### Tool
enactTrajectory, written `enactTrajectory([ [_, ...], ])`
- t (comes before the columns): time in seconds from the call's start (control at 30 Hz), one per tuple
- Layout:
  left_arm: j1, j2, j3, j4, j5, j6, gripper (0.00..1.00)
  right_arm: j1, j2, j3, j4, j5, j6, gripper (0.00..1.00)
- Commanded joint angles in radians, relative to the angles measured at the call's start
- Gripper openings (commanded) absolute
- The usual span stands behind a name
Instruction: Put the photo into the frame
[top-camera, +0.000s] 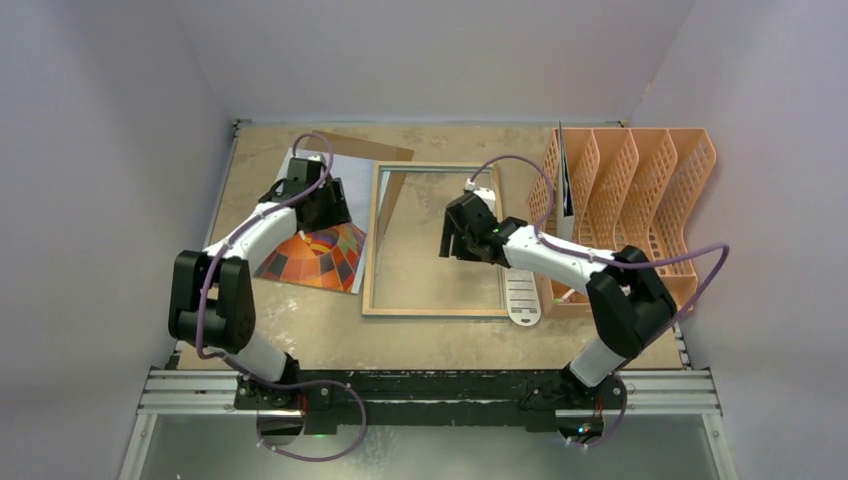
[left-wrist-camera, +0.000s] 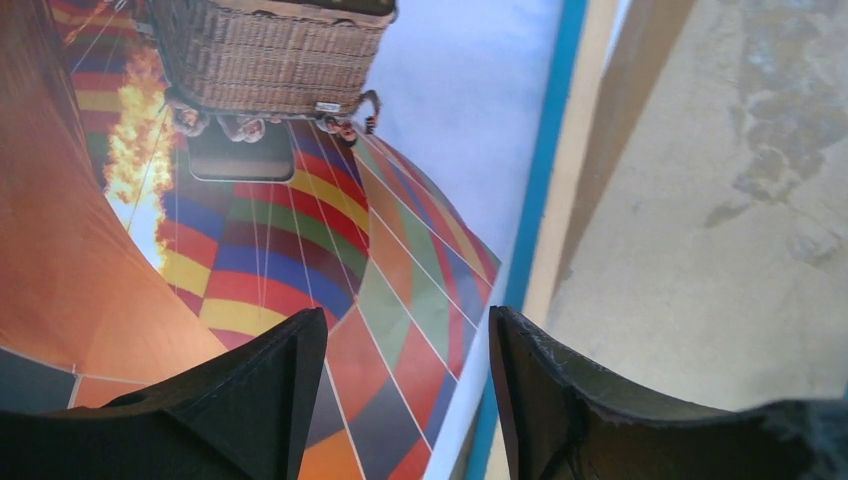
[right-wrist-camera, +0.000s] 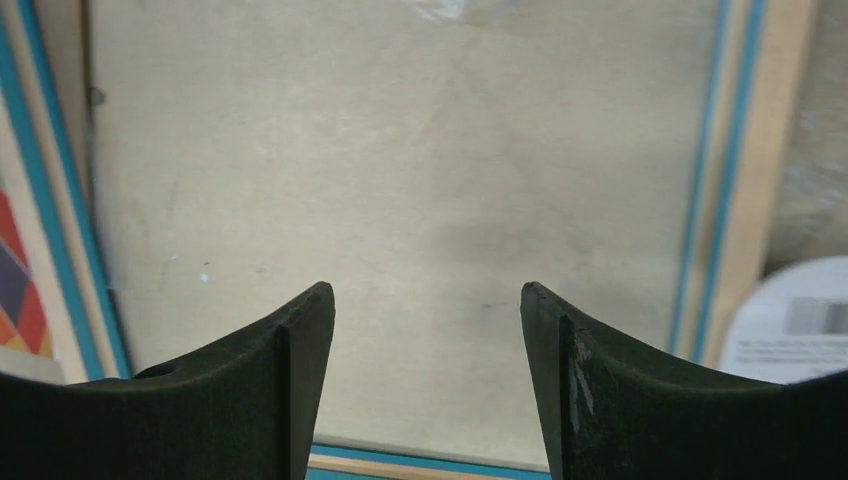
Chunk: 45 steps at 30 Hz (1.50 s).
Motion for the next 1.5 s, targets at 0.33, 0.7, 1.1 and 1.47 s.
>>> enactTrajectory([
  [0.33, 0.065, 0.117, -0.016, 0.104, -0.024, -0.061, 0.59, -0.184, -0.038, -0.031, 0.020, 0.177, -0.013, 0.81],
  [0.7, 0.073, 0.116, -0.016, 0.095, -0.024, -0.056, 0.60, -0.186, 0.024, -0.052, -0.012, 0.172, -0.013, 0.95],
  [1.1, 0.082, 0.147, -0.005, 0.099, 0.008, -0.063, 0.61, -0.186, -0.015, -0.158, -0.029, 0.049, -0.123, 0.96],
  [1.47, 0.095, 0.157, 0.002, 0.093, 0.014, -0.063, 0.61, -0.186, -0.084, -0.232, -0.129, -0.056, -0.208, 0.85],
])
